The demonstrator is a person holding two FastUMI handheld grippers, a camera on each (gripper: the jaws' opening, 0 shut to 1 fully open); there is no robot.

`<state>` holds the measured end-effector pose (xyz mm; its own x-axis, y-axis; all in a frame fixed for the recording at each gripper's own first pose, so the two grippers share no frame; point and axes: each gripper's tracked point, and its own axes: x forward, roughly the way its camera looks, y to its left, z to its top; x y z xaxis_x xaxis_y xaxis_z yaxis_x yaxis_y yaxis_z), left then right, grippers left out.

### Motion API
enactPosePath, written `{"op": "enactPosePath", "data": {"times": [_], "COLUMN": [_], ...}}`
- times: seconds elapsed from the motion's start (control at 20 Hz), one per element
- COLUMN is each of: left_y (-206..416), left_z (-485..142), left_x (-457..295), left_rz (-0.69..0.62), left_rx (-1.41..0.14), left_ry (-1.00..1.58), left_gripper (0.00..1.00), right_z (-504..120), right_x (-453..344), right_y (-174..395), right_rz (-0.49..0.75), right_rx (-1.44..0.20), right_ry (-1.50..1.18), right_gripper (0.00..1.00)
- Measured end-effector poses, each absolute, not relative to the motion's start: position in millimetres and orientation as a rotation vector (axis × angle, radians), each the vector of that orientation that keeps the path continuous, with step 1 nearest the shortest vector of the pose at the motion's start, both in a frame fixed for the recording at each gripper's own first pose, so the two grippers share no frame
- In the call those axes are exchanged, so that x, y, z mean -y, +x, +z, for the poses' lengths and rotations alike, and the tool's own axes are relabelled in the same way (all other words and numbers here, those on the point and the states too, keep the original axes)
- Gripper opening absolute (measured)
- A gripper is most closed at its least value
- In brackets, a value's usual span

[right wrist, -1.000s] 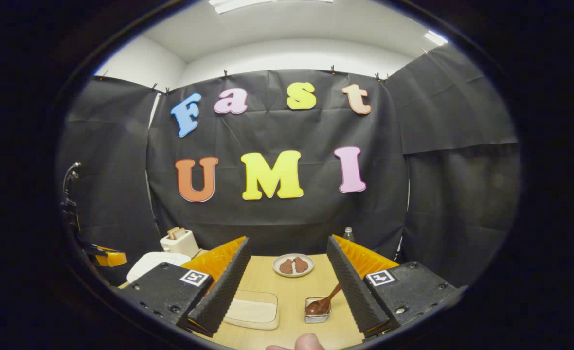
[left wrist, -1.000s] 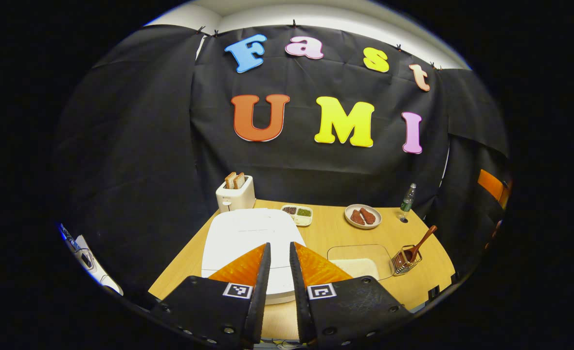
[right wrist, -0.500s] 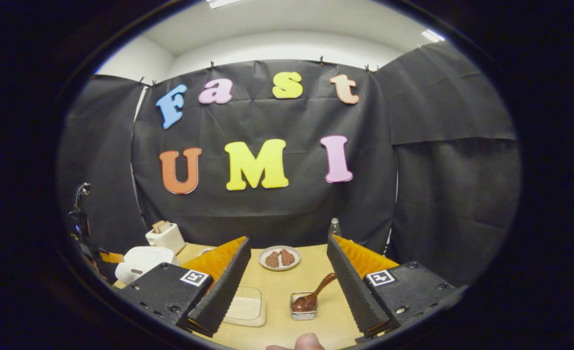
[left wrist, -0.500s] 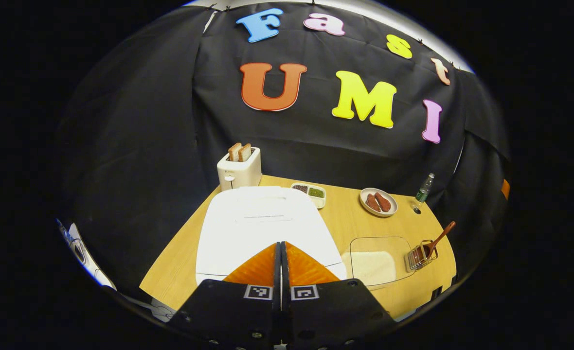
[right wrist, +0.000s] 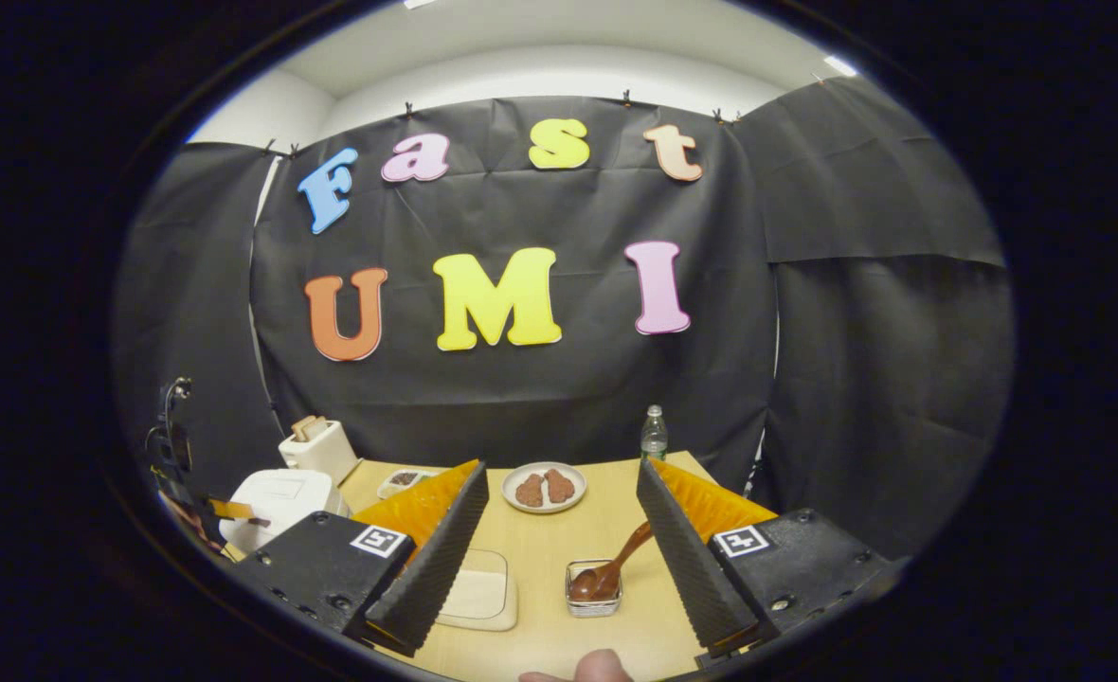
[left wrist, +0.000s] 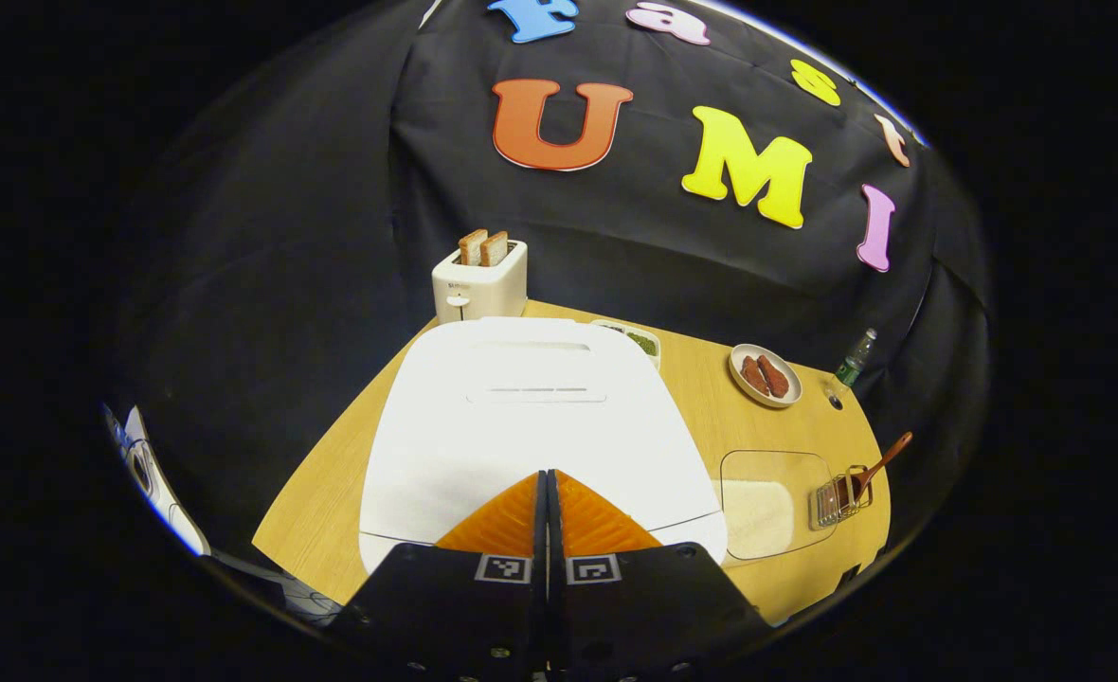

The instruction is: Close the left gripper, press the button to open the rice cooker; take a wooden spoon from the chopstick holder with the right hand, scoop a spoonful of rice and pour it into the rice cooker, then put the wooden spoon back into the chopstick holder.

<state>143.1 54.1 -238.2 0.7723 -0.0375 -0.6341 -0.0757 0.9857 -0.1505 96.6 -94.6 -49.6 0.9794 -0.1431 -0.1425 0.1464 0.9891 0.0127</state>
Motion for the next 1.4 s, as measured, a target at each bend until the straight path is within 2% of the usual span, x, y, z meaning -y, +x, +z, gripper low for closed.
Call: {"op": "enactPosePath", "data": {"times": [0.4, 0.55, 0.9, 0.95, 1.15, 1.25, 1.4], "left_y": [139.5, 140.8, 173.8, 178.1, 190.3, 189.6, 182.9], "left_z": [-253.4, -245.0, -148.0, -135.6, -94.8, -83.7, -70.8], "left_x": [-52.4, -55.5, -63.9, -67.5, -70.7, -69.8, -65.0], "left_rz": [0.042, 0.030, 0.056, 0.063, 0.054, 0.052, 0.050], "left_rx": [-0.781, -0.751, -0.487, -0.458, -0.362, -0.333, -0.300], "left_ry": [-0.262, -0.237, -0.213, -0.199, -0.132, -0.131, -0.138], "left_gripper": [0.01, 0.01, 0.01, 0.07, 0.08, 0.20, 0.20], "right_z": [-54.4, -49.8, -40.3, -38.2, -30.0, -29.3, -31.4], "right_x": [83.3, 79.9, 89.0, 88.9, 96.1, 101.0, 105.9], "right_y": [98.1, 94.2, 79.9, 78.2, 70.6, 66.1, 62.8], "right_rz": [-0.116, -0.100, -0.120, -0.120, -0.131, -0.140, -0.147], "right_rx": [-0.154, -0.146, -0.114, -0.111, -0.087, -0.086, -0.095], "right_ry": [0.028, 0.025, 0.037, 0.037, 0.028, 0.035, 0.036], "right_gripper": [1.00, 1.00, 1.00, 1.00, 1.00, 1.00, 1.00]}}
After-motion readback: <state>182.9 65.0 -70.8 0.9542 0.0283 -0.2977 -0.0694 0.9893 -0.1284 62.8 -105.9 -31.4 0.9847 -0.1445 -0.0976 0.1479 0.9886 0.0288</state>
